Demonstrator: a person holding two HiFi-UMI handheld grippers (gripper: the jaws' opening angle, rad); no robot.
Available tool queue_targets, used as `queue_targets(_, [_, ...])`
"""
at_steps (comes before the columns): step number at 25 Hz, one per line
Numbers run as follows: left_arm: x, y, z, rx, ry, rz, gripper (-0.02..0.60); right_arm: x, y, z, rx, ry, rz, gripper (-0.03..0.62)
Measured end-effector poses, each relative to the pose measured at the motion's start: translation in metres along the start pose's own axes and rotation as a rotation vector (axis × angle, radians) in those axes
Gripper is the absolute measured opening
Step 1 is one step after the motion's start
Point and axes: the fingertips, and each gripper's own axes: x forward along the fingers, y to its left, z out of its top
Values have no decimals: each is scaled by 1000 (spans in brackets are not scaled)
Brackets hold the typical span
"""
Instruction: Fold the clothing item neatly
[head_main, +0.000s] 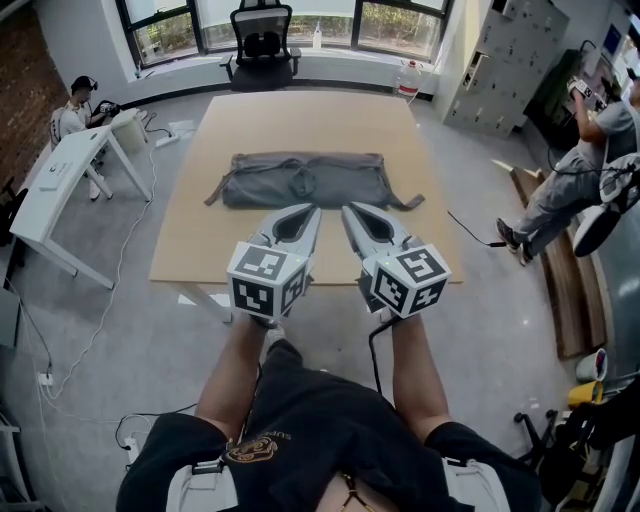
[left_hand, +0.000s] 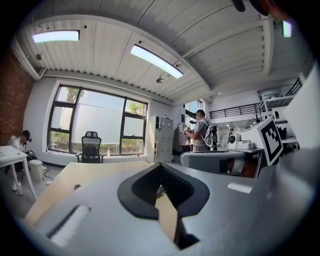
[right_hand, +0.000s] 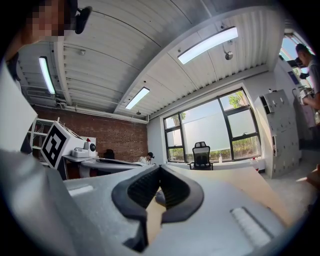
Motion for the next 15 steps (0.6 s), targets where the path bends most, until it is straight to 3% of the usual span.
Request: queue_targets(15, [-2, 0, -4, 6, 11, -6, 8, 0, 3, -5, 14, -3, 0, 3])
